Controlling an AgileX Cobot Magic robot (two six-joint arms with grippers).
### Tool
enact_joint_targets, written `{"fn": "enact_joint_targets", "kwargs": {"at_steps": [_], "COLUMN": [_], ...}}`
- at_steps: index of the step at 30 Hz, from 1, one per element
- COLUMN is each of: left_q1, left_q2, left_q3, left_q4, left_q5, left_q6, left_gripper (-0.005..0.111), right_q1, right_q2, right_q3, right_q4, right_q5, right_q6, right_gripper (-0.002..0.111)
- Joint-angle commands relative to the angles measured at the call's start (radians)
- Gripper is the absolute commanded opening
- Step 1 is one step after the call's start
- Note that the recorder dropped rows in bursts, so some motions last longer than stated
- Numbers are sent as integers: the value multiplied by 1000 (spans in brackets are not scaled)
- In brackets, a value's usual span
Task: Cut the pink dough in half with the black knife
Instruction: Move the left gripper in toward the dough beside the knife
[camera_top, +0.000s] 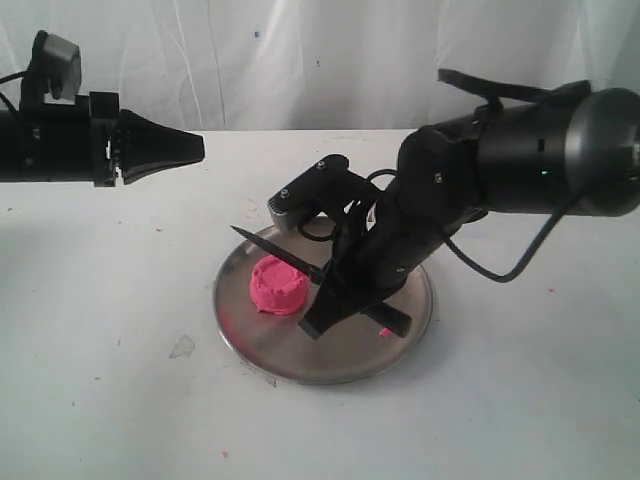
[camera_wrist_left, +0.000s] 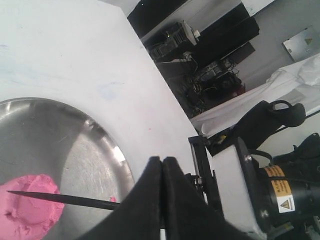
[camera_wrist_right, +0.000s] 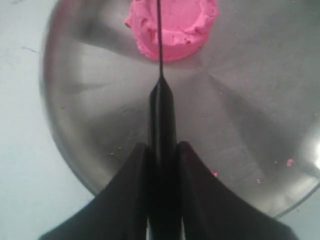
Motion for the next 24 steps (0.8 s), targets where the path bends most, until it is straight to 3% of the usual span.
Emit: {"fn": "enact_joint_targets", "kwargs": {"at_steps": [1, 24], "left_q1": [-36, -99], "left_q2": [64, 203], "left_q3": [-47, -67], "left_q4": [-6, -92], "left_q5": [-7, -143], "left_q6": [19, 179], "left_gripper": [0, 0], "right_q1": [1, 1], "right_q2": [85, 188], "right_q3": [-52, -150], "right_q4": [-109, -131], "right_q5": [33, 20], "right_q6": [89, 100], "right_gripper": [0, 0]}}
